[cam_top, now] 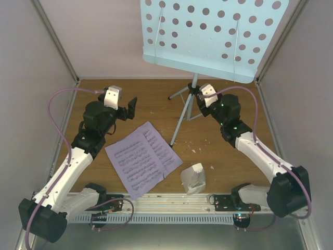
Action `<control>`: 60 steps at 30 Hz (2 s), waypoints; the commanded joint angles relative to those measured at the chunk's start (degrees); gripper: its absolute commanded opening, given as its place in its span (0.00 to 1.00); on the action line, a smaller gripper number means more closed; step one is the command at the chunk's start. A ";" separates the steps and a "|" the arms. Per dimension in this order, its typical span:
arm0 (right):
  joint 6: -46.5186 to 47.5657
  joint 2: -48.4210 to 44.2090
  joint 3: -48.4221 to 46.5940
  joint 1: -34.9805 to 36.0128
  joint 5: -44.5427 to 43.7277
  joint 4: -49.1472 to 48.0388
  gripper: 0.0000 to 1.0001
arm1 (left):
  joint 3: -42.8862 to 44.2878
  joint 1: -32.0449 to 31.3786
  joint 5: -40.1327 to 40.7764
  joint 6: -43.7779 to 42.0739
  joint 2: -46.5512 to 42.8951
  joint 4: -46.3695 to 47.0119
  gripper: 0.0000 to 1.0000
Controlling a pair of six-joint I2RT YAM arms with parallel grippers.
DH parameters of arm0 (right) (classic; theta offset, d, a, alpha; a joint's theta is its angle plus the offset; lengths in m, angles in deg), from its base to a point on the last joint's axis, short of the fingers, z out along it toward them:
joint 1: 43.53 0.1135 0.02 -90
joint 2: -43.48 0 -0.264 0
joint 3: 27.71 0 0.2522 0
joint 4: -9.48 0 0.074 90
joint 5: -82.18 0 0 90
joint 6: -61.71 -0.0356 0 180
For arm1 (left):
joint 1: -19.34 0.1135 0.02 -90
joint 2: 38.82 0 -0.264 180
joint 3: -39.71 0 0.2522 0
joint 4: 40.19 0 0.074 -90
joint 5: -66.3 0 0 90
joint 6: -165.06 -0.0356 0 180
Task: Pack up the instrument practice props
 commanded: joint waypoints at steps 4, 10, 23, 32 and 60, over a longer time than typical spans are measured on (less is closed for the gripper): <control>-4.20 -10.51 2.89 -0.20 0.04 -3.93 0.78 | -0.58 -0.30 0.59 -0.49 0.34 2.90 0.99; -15.86 -19.02 12.43 -4.34 3.40 -7.88 0.91 | -0.56 -0.45 0.57 -0.49 0.44 2.90 0.99; -81.77 -15.45 17.85 -12.79 23.11 -15.73 0.88 | -0.58 -0.63 0.56 -0.49 0.99 2.82 0.99; -105.97 -11.47 17.36 -10.85 18.75 -25.74 0.88 | -0.56 -0.70 0.56 -0.49 0.53 2.82 0.99; -120.85 1.36 5.79 -5.50 15.56 -14.08 0.64 | -0.49 -1.32 0.60 -0.40 -0.66 2.81 0.99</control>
